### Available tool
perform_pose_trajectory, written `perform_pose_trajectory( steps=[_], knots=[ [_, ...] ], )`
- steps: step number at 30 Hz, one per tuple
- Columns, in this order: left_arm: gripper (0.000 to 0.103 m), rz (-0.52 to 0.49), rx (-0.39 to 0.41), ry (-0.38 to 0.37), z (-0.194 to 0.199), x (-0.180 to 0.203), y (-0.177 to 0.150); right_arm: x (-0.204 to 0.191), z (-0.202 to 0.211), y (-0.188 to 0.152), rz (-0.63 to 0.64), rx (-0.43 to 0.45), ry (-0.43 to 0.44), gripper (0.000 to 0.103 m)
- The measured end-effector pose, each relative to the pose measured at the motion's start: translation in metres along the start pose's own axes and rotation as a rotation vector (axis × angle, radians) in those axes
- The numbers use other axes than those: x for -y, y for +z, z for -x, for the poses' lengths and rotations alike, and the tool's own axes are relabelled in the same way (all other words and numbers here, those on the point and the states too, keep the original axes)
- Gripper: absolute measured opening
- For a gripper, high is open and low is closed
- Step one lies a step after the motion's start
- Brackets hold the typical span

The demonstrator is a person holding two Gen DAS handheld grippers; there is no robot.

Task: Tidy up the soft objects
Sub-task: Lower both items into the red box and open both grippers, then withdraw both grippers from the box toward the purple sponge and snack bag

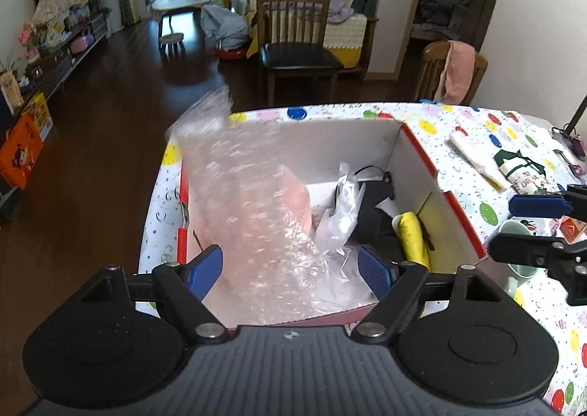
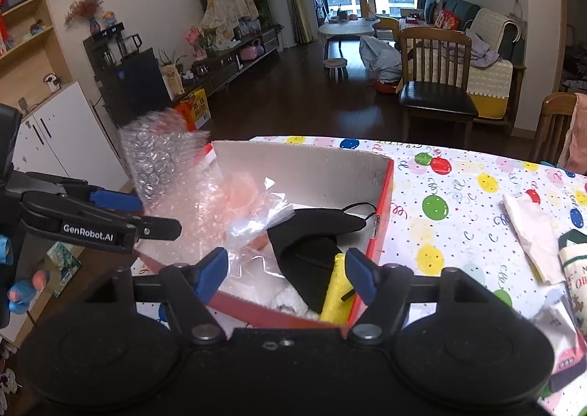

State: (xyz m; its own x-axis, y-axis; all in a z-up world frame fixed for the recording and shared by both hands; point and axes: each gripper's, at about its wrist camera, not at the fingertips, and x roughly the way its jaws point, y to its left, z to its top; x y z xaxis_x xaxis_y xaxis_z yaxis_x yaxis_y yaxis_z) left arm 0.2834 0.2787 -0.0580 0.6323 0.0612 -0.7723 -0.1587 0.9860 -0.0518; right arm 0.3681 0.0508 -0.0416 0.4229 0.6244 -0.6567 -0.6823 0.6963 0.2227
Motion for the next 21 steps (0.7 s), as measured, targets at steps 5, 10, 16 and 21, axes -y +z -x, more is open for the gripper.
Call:
perform_pose_trajectory(
  steps=[5,10,16,21],
  knots=[
    [0.084,-0.023,0.046,-0.007,0.014,0.007,0.003,-0.001,0.025,-0.008,-0.010,0.034,-0.012,0.076],
    [0.086,-0.051,0.097,-0.035,0.035,0.017,0.004,0.000,0.053,-0.016,-0.020,0.070,-0.018,0.080],
    [0.087,-0.076,0.150,-0.092,0.062,0.035,-0.002,0.002,0.086,-0.031,-0.027,0.116,-0.027,0.087],
    [0.087,-0.077,0.167,-0.129,0.075,0.057,-0.012,0.009,0.112,-0.044,-0.039,0.154,-0.033,0.091]
  ],
)
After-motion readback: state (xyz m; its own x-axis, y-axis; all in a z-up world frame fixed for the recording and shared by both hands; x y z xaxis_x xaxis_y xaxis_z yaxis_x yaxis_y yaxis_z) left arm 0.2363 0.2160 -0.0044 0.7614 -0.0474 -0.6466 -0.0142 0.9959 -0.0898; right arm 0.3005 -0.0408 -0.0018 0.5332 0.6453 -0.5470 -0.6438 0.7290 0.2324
